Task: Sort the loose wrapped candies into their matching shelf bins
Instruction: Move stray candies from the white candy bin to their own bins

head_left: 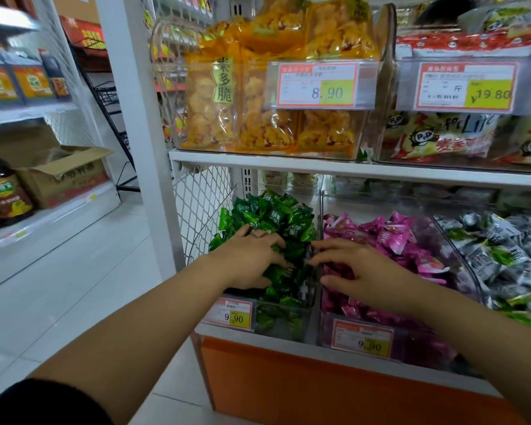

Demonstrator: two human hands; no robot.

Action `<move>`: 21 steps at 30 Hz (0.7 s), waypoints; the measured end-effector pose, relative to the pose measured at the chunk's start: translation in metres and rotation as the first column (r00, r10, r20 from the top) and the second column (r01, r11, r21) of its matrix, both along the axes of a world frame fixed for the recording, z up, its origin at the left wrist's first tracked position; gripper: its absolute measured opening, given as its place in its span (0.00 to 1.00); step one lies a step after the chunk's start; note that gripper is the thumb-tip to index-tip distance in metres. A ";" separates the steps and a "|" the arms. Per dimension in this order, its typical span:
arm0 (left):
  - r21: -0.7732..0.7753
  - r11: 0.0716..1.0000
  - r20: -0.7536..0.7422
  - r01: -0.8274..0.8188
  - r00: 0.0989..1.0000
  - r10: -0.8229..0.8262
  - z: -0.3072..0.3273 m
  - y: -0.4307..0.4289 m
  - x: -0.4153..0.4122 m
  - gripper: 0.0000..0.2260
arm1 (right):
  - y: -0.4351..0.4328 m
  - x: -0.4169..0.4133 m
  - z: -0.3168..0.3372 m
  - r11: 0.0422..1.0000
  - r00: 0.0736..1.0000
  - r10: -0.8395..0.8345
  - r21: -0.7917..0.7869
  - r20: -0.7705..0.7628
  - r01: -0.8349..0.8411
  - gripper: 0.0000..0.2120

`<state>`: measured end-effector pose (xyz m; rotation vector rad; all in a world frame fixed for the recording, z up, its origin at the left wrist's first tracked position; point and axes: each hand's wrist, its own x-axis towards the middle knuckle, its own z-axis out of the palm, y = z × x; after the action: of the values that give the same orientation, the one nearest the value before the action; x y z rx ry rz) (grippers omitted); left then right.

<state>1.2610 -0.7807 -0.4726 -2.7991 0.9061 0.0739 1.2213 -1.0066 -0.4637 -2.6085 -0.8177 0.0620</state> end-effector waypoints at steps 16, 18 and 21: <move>-0.404 0.692 -0.721 -0.599 0.673 0.162 -0.017 -0.047 -0.007 0.14 | 0.000 0.001 -0.003 1.000 1.000 0.011 -0.001 0.007 -0.011 0.18; -0.363 0.746 -0.700 -0.559 0.691 0.177 -0.016 -0.044 -0.003 0.18 | 0.000 0.001 -0.003 1.000 1.000 0.012 0.001 0.003 -0.012 0.17; -0.321 0.809 -0.717 -0.492 0.684 0.132 -0.011 -0.039 -0.005 0.28 | -0.001 0.000 -0.003 1.000 1.000 0.012 0.000 -0.007 -0.012 0.18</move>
<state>1.2556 -0.8199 -0.4840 -3.4541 0.5515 1.1407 1.2212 -1.0076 -0.4670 -2.6018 -0.8313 0.0744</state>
